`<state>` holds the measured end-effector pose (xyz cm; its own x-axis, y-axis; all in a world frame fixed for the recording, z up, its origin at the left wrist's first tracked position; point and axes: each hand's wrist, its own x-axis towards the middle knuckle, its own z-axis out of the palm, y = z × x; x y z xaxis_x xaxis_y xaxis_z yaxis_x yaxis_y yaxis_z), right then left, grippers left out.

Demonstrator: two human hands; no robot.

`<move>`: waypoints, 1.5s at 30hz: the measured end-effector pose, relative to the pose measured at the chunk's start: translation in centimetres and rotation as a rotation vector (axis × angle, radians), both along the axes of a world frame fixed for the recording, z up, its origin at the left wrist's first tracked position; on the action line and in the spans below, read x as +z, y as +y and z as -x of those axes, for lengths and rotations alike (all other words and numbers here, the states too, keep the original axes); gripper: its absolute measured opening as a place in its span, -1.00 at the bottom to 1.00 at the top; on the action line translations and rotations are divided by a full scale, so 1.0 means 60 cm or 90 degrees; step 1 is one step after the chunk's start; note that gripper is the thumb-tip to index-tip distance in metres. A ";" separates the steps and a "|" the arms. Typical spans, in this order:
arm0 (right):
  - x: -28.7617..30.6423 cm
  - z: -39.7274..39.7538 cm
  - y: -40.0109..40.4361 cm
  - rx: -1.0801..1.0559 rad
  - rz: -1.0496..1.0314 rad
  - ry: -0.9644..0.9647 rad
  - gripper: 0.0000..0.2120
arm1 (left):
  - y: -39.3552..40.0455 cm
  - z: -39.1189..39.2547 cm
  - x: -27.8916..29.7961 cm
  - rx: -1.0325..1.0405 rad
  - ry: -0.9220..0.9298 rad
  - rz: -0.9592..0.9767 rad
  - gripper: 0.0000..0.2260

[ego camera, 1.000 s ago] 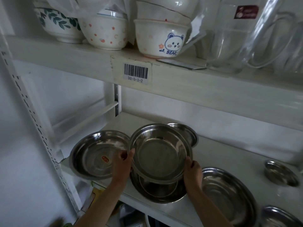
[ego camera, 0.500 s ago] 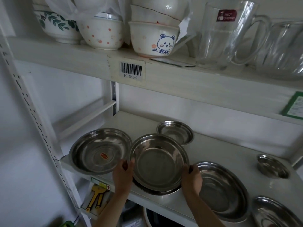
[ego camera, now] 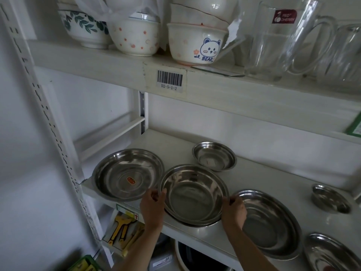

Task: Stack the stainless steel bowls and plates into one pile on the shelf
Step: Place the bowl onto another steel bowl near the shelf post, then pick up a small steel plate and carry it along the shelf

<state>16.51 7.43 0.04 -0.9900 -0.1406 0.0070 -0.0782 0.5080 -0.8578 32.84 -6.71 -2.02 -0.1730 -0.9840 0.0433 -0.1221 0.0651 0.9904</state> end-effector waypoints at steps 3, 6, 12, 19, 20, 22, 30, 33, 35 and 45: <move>-0.001 0.000 0.000 0.000 -0.006 0.005 -0.84 | 0.000 0.002 -0.005 0.011 -0.010 0.011 -0.82; -0.001 -0.001 0.000 -0.010 0.002 0.011 -0.83 | 0.000 0.003 -0.003 0.020 -0.010 0.015 -0.82; -0.007 0.000 -0.003 -0.002 -0.019 0.020 -0.79 | 0.001 0.003 -0.002 0.019 -0.015 0.020 -0.82; -0.003 0.000 -0.001 -0.022 -0.007 -0.019 -0.74 | 0.004 0.003 -0.002 0.011 -0.029 0.053 -0.81; -0.003 0.001 -0.001 -0.023 -0.006 -0.021 -0.74 | 0.004 0.003 -0.004 0.009 -0.034 0.062 -0.80; -0.005 0.004 0.000 -0.028 -0.003 -0.023 -0.76 | 0.002 0.003 -0.007 0.005 -0.050 0.076 -0.79; 0.002 0.023 0.008 -0.054 0.035 -0.046 -0.81 | -0.004 -0.003 -0.005 0.040 -0.116 0.075 -0.75; -0.004 0.034 0.015 -0.061 0.046 -0.054 -0.83 | -0.004 0.001 0.013 0.018 -0.067 0.075 -0.82; -0.005 0.040 0.019 -0.072 0.057 -0.052 -0.81 | -0.002 0.012 0.026 -0.017 -0.022 0.095 -0.87; 0.043 0.108 -0.025 -0.054 0.132 -0.045 -0.72 | -0.034 0.145 0.089 -0.209 -0.017 0.155 -0.80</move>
<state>10.05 5.90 2.59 -0.9973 -0.0592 -0.0428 0.0214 0.3228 -0.9462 24.14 -8.76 3.32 -0.4798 -0.8383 0.2590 -0.0809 0.3362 0.9383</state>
